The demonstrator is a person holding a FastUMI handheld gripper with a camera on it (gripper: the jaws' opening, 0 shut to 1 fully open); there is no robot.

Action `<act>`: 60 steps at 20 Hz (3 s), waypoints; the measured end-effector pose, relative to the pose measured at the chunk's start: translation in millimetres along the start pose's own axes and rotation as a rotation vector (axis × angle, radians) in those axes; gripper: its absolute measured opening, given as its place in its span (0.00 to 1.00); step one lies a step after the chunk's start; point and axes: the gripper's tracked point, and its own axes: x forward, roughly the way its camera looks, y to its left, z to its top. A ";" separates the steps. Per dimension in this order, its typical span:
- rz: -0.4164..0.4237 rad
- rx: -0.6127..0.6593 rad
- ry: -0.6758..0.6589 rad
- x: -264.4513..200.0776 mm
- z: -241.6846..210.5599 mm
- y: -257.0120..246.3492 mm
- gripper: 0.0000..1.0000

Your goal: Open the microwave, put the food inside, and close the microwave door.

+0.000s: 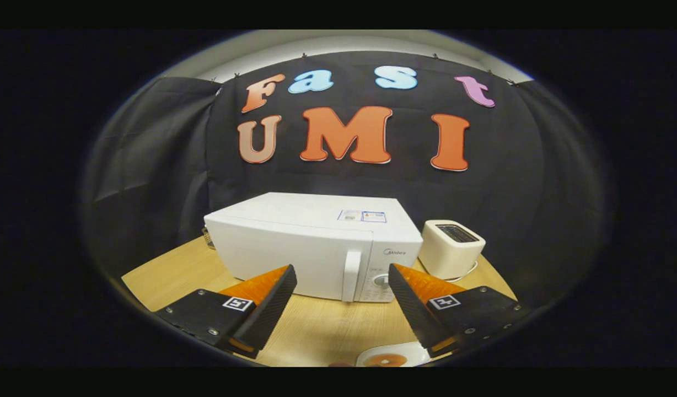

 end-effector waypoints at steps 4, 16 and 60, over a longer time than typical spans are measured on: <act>0.024 0.003 0.064 24.6 -24.2 4.5 1.00; -0.029 0.049 0.114 97.5 -54.2 -4.7 0.71; -0.227 0.033 0.081 48.5 -91.3 6.1 0.11</act>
